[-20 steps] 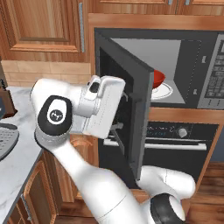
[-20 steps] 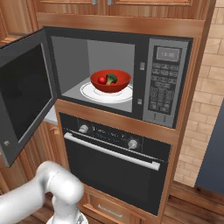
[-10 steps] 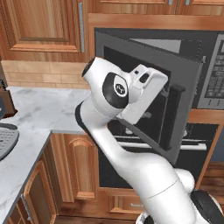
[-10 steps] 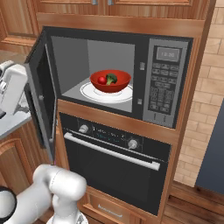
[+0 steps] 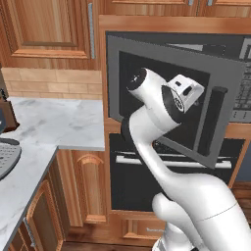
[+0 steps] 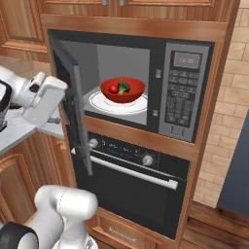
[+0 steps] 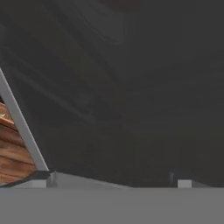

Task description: Place the bowl containing the broccoli and tomato in the microwave. Close the microwave door and press the start button to microwave the meal.

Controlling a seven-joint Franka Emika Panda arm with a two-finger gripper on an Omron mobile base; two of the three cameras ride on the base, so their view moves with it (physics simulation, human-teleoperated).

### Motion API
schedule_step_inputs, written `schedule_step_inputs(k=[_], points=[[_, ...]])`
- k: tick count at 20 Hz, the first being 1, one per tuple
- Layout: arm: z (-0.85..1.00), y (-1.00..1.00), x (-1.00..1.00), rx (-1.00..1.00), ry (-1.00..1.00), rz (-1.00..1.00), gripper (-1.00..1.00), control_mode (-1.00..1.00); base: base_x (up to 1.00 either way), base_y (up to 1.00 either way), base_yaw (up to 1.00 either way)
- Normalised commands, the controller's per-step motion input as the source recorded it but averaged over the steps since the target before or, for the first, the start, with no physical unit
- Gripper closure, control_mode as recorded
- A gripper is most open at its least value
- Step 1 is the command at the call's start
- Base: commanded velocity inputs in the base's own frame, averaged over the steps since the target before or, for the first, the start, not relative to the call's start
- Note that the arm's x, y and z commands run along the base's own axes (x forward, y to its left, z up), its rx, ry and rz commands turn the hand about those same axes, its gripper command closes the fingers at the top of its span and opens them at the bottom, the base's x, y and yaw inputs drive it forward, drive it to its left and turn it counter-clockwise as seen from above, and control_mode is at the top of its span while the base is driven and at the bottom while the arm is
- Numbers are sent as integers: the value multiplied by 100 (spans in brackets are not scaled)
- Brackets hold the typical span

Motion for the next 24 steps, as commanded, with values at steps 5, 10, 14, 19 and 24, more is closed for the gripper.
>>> schedule_step_inputs(k=[5, 10, 14, 19, 24], points=[[-3, -16, 83, 2, -23, 20, -100, -100, 0, 0, 0], [0, -22, 92, 7, -23, 23, -100, -100, 0, 0, 0], [-9, -37, 87, 8, -21, 24, -100, -100, 0, 0, 0], [-18, -44, 92, 4, -14, 20, -100, -100, 0, 0, 0], [-13, -35, 79, 0, -6, 14, -100, -100, 0, 0, 0]])
